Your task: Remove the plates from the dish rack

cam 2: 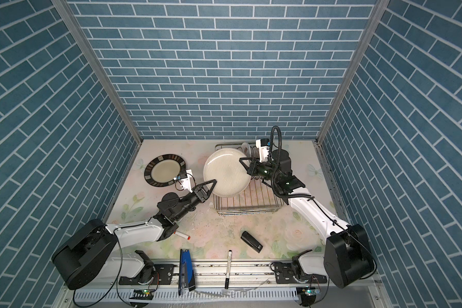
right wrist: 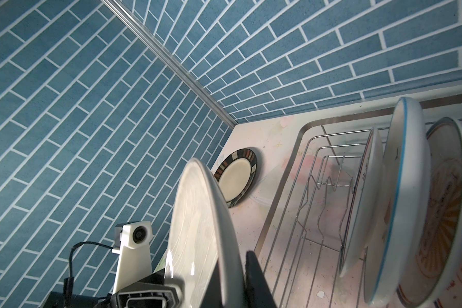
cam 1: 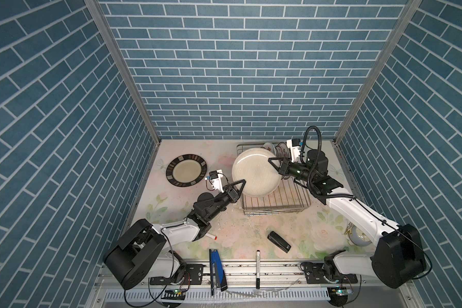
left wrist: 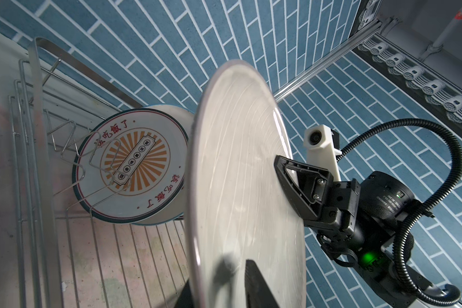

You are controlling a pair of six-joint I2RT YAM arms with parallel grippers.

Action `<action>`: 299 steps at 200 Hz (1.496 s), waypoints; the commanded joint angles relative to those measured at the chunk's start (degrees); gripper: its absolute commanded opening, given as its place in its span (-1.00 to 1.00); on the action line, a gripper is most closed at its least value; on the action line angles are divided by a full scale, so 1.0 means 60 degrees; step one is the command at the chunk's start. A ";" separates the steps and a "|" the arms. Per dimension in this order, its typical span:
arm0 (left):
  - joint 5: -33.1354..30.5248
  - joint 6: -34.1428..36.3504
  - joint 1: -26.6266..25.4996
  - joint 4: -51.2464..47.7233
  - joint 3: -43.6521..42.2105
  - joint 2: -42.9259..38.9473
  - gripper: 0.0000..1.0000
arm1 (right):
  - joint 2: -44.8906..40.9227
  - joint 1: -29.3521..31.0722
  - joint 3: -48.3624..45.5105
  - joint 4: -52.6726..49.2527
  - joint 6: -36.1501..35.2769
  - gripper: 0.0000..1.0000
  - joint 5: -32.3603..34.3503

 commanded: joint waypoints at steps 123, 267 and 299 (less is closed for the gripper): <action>0.0700 -0.0768 -0.0070 0.1033 0.0790 0.1460 -1.00 | 0.0563 0.0058 -0.0024 0.1048 0.0212 -0.62 -0.0573; 0.0963 -0.1616 0.0363 0.1280 0.0301 0.0827 -1.00 | 0.0838 0.0180 0.0375 -0.0292 -0.0021 0.98 -0.0131; 0.1054 -0.1836 0.0471 0.1290 0.0192 0.0576 -1.00 | 0.0776 0.0304 0.0535 -0.0888 -0.0345 0.98 0.0224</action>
